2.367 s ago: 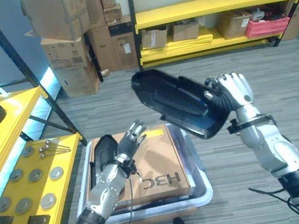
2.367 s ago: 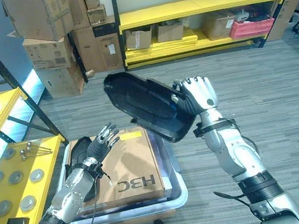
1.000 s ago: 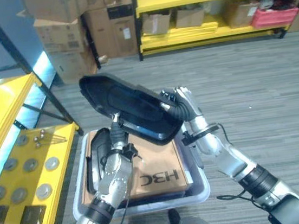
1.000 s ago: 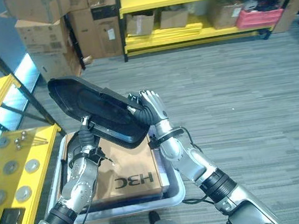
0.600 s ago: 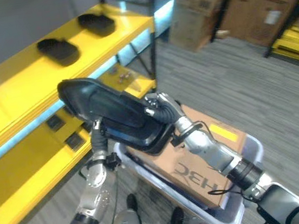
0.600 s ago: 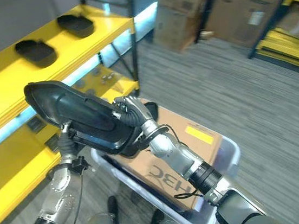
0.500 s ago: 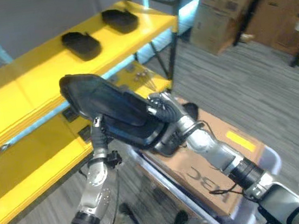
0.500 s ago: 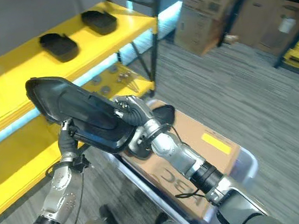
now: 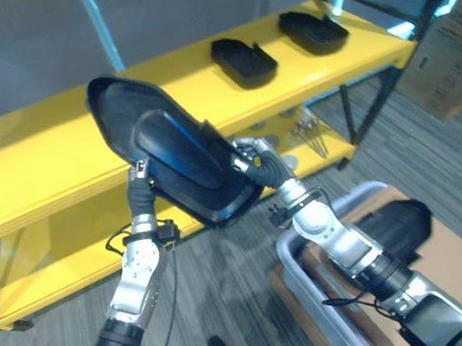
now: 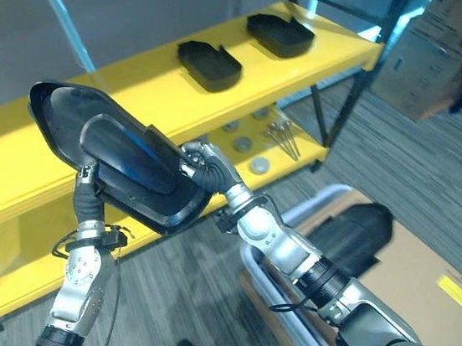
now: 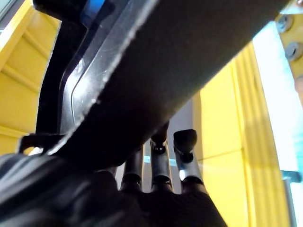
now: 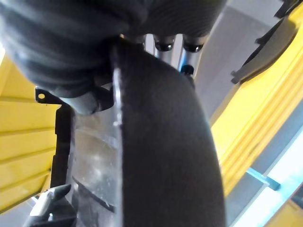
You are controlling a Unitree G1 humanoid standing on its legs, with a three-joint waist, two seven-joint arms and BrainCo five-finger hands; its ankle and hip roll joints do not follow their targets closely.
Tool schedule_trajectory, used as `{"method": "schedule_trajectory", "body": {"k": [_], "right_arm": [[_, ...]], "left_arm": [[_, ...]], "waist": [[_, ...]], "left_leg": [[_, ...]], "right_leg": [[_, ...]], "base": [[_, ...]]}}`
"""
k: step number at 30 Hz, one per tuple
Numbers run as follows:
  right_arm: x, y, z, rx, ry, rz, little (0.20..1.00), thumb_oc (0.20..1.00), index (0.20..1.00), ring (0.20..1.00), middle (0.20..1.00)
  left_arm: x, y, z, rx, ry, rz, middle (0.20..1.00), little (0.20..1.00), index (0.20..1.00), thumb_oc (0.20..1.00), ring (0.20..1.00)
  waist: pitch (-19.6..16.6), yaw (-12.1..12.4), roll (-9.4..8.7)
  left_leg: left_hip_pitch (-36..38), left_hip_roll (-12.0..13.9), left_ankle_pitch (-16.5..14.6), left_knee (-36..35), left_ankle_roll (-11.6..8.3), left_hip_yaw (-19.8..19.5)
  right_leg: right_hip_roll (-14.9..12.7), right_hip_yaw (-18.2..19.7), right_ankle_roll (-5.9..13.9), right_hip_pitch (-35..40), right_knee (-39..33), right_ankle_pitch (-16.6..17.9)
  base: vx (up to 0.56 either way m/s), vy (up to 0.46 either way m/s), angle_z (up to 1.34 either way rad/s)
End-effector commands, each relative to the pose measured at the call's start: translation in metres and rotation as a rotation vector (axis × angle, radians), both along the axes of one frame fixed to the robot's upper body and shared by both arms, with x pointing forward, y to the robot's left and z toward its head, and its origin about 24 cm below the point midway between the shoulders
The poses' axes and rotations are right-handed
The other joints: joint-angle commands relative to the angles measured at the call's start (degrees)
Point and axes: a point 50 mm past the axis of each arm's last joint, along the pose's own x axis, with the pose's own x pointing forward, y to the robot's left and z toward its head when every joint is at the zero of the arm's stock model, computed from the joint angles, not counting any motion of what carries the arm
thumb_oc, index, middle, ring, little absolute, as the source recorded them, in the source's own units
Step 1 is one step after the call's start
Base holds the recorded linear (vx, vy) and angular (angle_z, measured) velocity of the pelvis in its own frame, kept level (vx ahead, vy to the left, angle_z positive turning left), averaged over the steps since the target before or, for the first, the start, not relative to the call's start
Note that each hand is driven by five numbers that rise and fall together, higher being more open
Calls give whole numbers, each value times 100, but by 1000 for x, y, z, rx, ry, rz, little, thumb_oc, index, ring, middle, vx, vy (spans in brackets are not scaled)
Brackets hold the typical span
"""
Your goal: Move parts from the plastic box to the shelf.
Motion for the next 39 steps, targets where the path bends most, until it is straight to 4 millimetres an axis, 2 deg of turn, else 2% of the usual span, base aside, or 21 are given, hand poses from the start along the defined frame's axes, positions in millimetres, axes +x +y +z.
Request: {"method": "schedule_trajectory", "body": {"k": [1,2,3,5,8,9,10,11,12,15,17,20,22,25,27,28,32,34,37,38,39], "right_arm": [[-34,37,21,97,-77,333,200,200,200,200,200],[-35,28,19,90,-80,308,200,200,200,200,200],[-35,27,19,90,-80,306,200,200,200,200,200],[-35,19,16,84,-70,276,200,200,200,200,200],[-35,15,16,88,-75,266,200,200,200,200,200],[-35,16,17,84,-77,276,200,200,200,200,200],[-35,16,17,76,-83,277,253,253,253,253,253],[-33,13,16,70,-68,265,551,551,551,551,551],[-32,11,15,64,-57,265,1000,1000,1000,1000,1000],[-32,10,15,52,-55,263,1000,1000,1000,1000,1000],[-32,8,16,46,-60,255,1000,1000,1000,1000,1000],[-30,7,20,32,-87,246,1000,1000,1000,1000,1000],[-28,4,24,28,-112,235,1000,1000,1000,1000,1000],[-38,-4,41,97,-146,281,1000,1000,1000,1000,1000],[-46,-9,53,157,-170,322,1000,1000,1000,1000,1000],[-50,-16,61,168,-214,289,1000,1000,1000,1000,1000],[-52,-26,71,138,-317,185,1000,1000,1000,1000,1000],[-49,-26,70,164,-313,164,1000,1000,1000,1000,1000],[-47,-28,64,178,-284,140,1000,1000,1000,1000,1000],[-48,-39,56,175,-252,87,1000,1000,1000,1000,1000],[-48,-39,56,175,-252,87,1000,1000,1000,1000,1000]], "left_arm": [[9,-18,64,31,-335,-89,200,200,200,200,200],[11,-25,70,49,-358,-125,200,200,200,200,200],[11,-26,70,48,-358,-127,200,200,200,200,200],[13,-33,72,46,-363,-155,200,200,200,200,200],[12,-36,73,58,-374,-181,200,200,200,200,200],[11,-35,73,58,-372,-183,200,200,200,200,200],[10,-35,74,47,-374,-185,200,200,200,200,200],[10,-31,73,33,-364,-173,200,200,200,200,200],[11,-30,71,34,-356,-165,200,200,200,200,200],[11,-24,69,54,-347,-150,200,200,200,200,200],[13,-19,67,56,-336,-120,200,200,200,200,200],[18,-7,66,109,-328,-52,200,200,200,200,200],[21,7,73,221,-361,22,200,200,200,200,200],[27,28,86,344,-402,121,200,200,200,200,200],[28,39,89,384,-401,163,200,200,200,200,200],[31,47,90,418,-385,204,200,200,200,200,200],[26,62,97,489,-405,252,200,200,200,200,200],[25,70,100,494,-410,289,200,200,200,200,200],[21,85,101,537,-398,354,200,200,200,200,200],[17,96,98,584,-373,382,200,200,200,200,200],[16,97,98,585,-373,382,200,200,200,200,200]], "waist": [[-47,45,-135],[-1,-53,-16],[-6,-68,-6],[58,-166,18],[122,-226,-18],[124,-205,-40],[153,-148,-62],[307,-50,-121],[346,-30,-101],[358,24,-95],[314,50,-118],[200,82,-40],[124,104,42],[67,149,57],[17,135,77],[26,157,52],[2,175,-69],[-17,166,-154],[-5,169,-243],[-41,112,-303],[-58,124,-301]], "left_leg": [[-84,278,-378,95,-600,-453],[1,252,-320,-102,-593,-753],[2,251,-326,-111,-595,-781],[104,116,-398,-190,-587,-1099],[224,-85,-693,130,-551,-1304],[155,-94,-841,507,-587,-1398],[7,-76,-834,1034,-677,-1414],[-598,14,-667,2332,-950,-1450],[-836,63,-634,2803,-1045,-1540],[-948,235,-544,2978,-1112,-1519],[-915,598,-580,2581,-1088,-1455],[-769,974,-448,1434,-1160,-1738],[-681,1106,-51,645,-1349,-2032],[-811,1272,171,324,-1504,-2213],[-776,1293,98,280,-1496,-1973],[-767,1184,-2,395,-1445,-1805],[-778,973,-279,616,-1268,-1486],[-766,904,-447,700,-1141,-1304],[-700,903,-559,694,-1042,-962],[-566,864,-573,596,-1025,-821],[-581,873,-533,573,-1027,-809]], "right_leg": [[1186,1325,219,77,-1005,-98],[1815,1754,110,-321,-1170,-532],[1813,1727,108,-312,-1170,-545],[2251,1982,90,-493,-1500,-448],[2199,1744,-5,-220,-1789,-346],[2188,1768,-28,-161,-1795,-362],[2129,1794,-74,-96,-1821,-353],[1957,1754,-202,147,-1909,-384],[1954,1734,-283,211,-1894,-451],[1889,1776,-388,327,-1867,-574],[1738,1751,-382,395,-1881,-694],[1621,1734,-259,303,-1938,-793],[1608,1829,-180,288,-2046,-834],[1455,1908,-33,406,-2240,-889],[1329,1900,83,493,-2316,-880],[1114,1918,192,547,-2431,-754],[681,2046,472,379,-2442,-402],[552,2253,497,164,-2330,-34],[547,2478,497,-155,-2178,566],[737,2493,497,-224,-2132,914],[750,2509,497,-254,-2142,946]], "base": [[341,88,109],[256,53,88],[236,14,61],[216,-34,126],[241,-150,103],[126,-138,81],[191,-218,60],[160,-158,32],[87,-90,14],[161,30,19],[158,95,-2],[149,180,-13],[195,246,-28],[202,262,-44],[226,394,-59],[183,369,-56],[130,341,-38],[103,263,-59],[107,191,-44],[110,134,-47],[200,270,-50]]}}
